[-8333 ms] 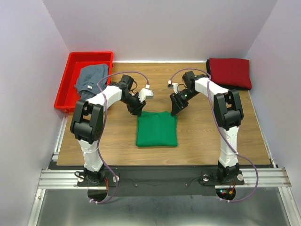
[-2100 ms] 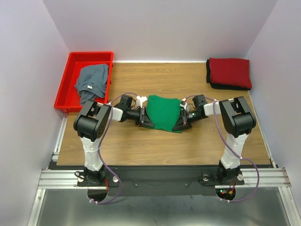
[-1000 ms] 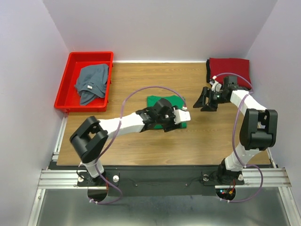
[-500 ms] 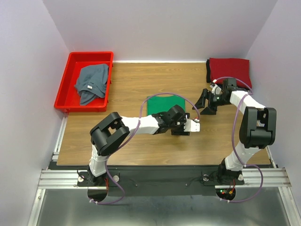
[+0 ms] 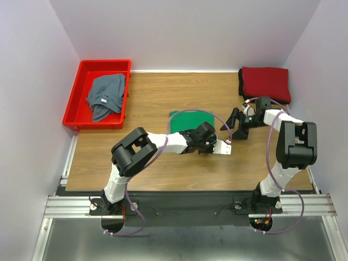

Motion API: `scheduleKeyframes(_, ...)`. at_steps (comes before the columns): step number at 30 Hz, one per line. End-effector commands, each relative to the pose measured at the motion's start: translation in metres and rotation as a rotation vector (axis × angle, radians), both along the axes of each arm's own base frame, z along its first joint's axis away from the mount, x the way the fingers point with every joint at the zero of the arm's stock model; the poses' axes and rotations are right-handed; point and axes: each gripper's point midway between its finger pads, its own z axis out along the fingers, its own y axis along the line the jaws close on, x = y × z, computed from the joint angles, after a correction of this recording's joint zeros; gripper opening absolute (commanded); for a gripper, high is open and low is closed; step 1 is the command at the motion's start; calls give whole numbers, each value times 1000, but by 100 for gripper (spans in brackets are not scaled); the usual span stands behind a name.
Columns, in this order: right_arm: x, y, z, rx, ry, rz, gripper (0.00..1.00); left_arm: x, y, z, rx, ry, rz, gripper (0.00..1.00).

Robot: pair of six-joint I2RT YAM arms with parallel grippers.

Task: Fold and stack the t-shirts
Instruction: Neatly place the folded tshirt to the corner

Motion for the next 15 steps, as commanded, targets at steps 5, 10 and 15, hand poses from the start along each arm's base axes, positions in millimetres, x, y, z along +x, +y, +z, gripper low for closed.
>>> scheduleKeyframes(5,10,9,-4,112,-38,-90,99,16,-20,72,-198,82,14,0)
scheduleKeyframes(10,23,12,-5,147,-82,-151,100,18,-21,92,-245,123,17,0)
scheduleKeyframes(15,26,34,-8,209,-60,-207,100,20,-24,111,-288,143,24,0)
